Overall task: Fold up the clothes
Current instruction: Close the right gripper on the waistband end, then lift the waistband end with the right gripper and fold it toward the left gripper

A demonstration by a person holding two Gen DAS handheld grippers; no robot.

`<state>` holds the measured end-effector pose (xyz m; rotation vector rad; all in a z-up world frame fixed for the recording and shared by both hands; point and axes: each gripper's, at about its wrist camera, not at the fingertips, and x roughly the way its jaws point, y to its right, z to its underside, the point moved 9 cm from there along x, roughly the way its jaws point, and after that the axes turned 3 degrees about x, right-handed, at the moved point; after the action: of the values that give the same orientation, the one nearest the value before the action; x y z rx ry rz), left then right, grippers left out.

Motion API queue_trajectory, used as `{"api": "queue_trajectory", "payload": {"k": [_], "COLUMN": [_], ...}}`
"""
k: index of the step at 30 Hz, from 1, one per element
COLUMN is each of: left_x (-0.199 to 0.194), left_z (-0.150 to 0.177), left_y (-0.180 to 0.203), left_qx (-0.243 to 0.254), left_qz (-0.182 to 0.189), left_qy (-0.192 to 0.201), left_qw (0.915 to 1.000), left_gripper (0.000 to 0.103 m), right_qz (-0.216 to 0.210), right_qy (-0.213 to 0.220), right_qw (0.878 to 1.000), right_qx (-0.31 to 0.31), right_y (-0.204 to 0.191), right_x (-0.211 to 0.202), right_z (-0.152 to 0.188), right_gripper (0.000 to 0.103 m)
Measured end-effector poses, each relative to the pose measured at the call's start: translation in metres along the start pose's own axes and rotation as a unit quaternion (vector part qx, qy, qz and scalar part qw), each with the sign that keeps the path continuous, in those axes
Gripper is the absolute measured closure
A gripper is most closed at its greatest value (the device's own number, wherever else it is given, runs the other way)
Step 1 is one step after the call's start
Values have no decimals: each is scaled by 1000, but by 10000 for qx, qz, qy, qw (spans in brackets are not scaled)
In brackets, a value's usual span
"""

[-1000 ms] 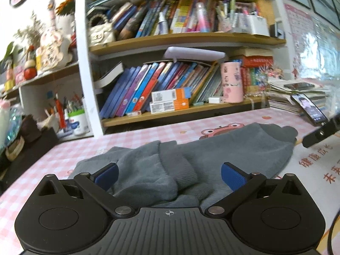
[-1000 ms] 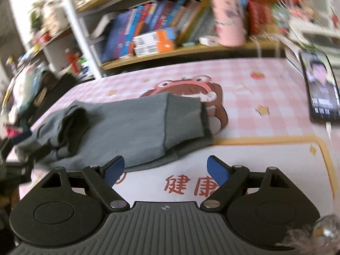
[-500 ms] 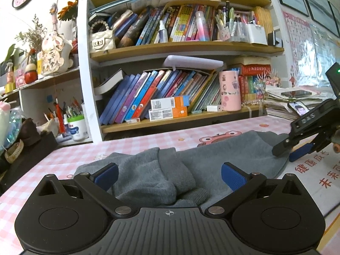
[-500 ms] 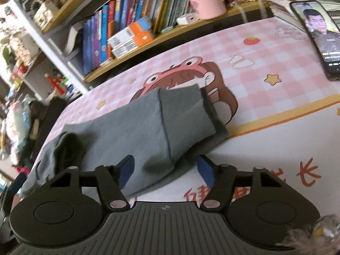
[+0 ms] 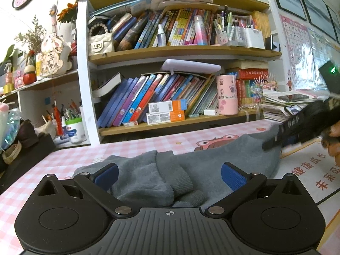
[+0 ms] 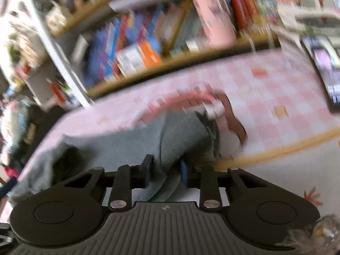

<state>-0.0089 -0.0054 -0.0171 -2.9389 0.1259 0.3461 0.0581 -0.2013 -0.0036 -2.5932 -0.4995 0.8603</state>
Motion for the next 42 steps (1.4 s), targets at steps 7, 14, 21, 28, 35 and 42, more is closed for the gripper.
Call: {"api": "queue_trajectory", "payload": {"k": [7, 14, 21, 28, 35, 42], "left_x": [0, 1, 1, 2, 3, 4], "left_z": [0, 1, 1, 1, 1, 1], "left_y": [1, 1, 2, 3, 5, 6], "left_qx": [50, 51, 65, 74, 123, 160], "left_qz": [-23, -22, -31, -26, -26, 9], "left_qy": [-16, -40, -56, -104, -134, -185], "left_qw": [10000, 10000, 10000, 9999, 9998, 9997], "left_gripper": [0, 0, 0, 0, 0, 0], "right_qz": [-156, -43, -180, -29, 64, 705], "right_qy": [89, -394, -627, -489, -200, 434], "right_qw": [9997, 9941, 9895, 9961, 9984, 9957], "right_qx": [-144, 1013, 1287, 732, 529, 424], "right_y": [-12, 23, 23, 19, 30, 66], "right_x": [-1, 6, 21, 40, 29, -14], "right_z": [3, 14, 17, 9, 2, -20], "right_gripper": [82, 60, 56, 77, 83, 84]}}
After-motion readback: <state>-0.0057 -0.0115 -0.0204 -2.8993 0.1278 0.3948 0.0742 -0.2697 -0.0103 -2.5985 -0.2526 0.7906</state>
